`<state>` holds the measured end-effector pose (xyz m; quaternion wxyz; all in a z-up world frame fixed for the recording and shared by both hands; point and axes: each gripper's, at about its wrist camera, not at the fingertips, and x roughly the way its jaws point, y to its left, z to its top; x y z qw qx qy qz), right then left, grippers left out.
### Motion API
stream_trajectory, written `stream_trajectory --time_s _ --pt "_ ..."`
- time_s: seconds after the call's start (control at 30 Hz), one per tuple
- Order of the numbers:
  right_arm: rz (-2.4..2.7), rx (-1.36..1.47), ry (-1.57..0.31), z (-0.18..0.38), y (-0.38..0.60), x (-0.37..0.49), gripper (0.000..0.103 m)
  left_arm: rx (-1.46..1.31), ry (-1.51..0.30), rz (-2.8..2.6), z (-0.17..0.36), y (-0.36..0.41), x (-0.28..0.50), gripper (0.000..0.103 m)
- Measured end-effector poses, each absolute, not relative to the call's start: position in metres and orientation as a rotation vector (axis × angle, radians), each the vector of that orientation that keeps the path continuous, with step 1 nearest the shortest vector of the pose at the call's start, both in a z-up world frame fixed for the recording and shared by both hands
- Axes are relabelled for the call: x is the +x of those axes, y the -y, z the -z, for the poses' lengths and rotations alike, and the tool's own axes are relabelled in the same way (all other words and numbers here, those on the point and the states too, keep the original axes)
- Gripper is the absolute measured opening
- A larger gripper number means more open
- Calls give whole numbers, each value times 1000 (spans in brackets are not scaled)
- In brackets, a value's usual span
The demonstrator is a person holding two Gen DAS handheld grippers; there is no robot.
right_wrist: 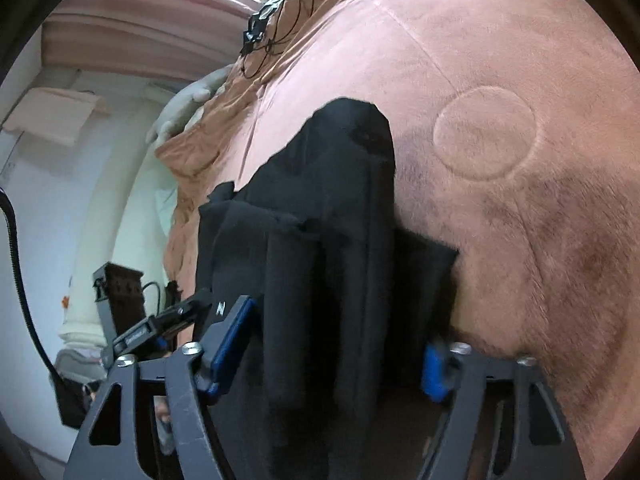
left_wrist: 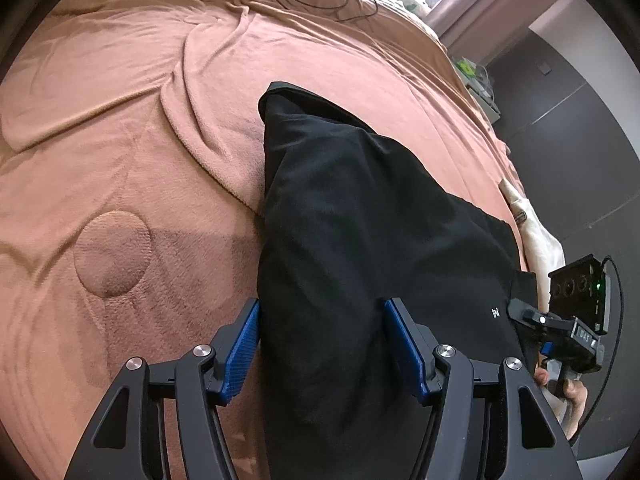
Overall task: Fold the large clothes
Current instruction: 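Press the folded shirt's side with the right tool to square the stack, then close both tools on the folded black shirt's end and lift it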
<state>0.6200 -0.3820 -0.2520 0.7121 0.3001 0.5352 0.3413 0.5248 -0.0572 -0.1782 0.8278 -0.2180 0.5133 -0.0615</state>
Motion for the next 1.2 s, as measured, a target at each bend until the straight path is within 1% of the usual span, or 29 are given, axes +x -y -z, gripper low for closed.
stream_trajectory --time_s 0.03,0.07,0.1,0.13,0.2,0.23,0.3,0.4,0.6,0.87,1.03,1.2 --pt "-748 673 -1196 252 381 621 43 -458 -1084 125 176 59 524 60" --pt "-741 676 -1198 250 381 620 39 -452 -1079 121 174 62 524 56" --pt "-741 665 -1180 244 382 616 29 -436 -1071 118 171 65 521 52" --pt "-748 655 -1161 238 383 613 23 -420 -1062 115 168 67 519 50" --pt "-757 636 -1129 225 385 605 19 -411 -1046 113 161 70 514 43" --pt "-756 618 -1114 217 385 600 17 -414 -1039 114 158 70 512 41" --pt "-754 591 -1092 205 385 593 16 -406 -1019 113 148 75 506 36" --pt "-756 564 -1050 184 386 579 15 -381 -983 105 133 81 496 32" --pt "-760 541 -971 147 395 551 14 -384 -915 118 102 88 474 27" --pt "-739 513 -843 90 423 510 14 -409 -826 163 57 113 446 23" --pt "-695 489 -769 56 453 485 14 -410 -774 194 29 145 436 23" --pt "-651 481 -720 34 495 465 14 -402 -744 250 4 184 428 23"
